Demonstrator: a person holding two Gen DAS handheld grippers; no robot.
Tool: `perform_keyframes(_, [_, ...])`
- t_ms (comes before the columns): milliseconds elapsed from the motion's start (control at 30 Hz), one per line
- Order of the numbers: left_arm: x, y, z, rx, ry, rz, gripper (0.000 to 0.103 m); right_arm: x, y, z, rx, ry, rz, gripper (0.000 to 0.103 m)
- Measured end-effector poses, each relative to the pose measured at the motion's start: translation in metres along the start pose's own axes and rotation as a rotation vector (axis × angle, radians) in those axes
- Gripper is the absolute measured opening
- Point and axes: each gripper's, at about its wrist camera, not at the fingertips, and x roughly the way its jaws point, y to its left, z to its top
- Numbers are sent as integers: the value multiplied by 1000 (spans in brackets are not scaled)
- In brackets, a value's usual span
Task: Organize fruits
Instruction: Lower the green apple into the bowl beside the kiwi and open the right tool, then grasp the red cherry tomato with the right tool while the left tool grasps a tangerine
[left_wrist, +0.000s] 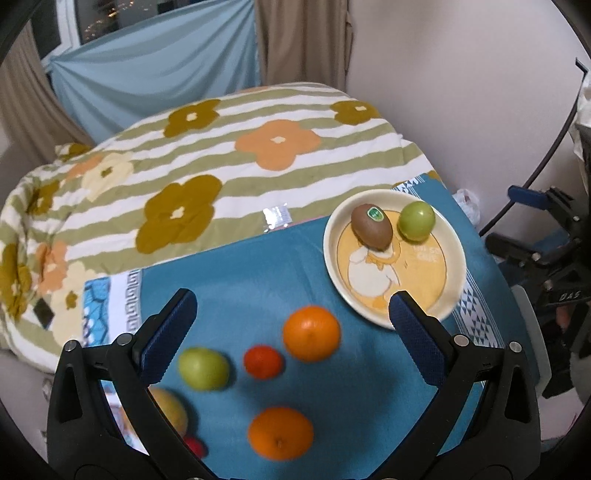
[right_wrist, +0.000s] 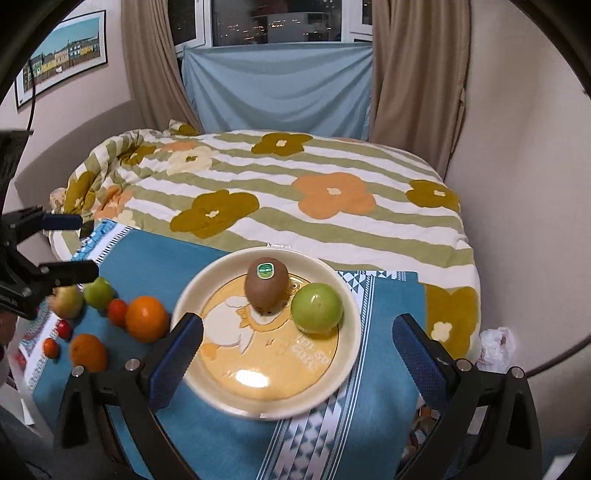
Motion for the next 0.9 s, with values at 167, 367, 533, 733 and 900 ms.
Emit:
perform_keyframes(167, [-49, 6, -28, -38, -55, 43, 103, -35, 15, -8, 15, 14, 26, 102])
perform_keyframes(367, [-99, 19, -68, -91, -93, 108, 103, -65, 42, -24, 9, 18, 76, 102])
perform_keyframes(533, [-125, 37, -102, -121, -91, 162, 103, -79, 80, -39, -21, 35, 85, 102])
perform_keyframes(733, [-137, 62, -137, -138, -71, 175, 103, -81, 125, -60, -3, 64, 102, 102])
perform_keyframes(900, [-129, 84, -163, -113, -48, 127, 103, -73, 160, -75, 45, 100, 86, 102])
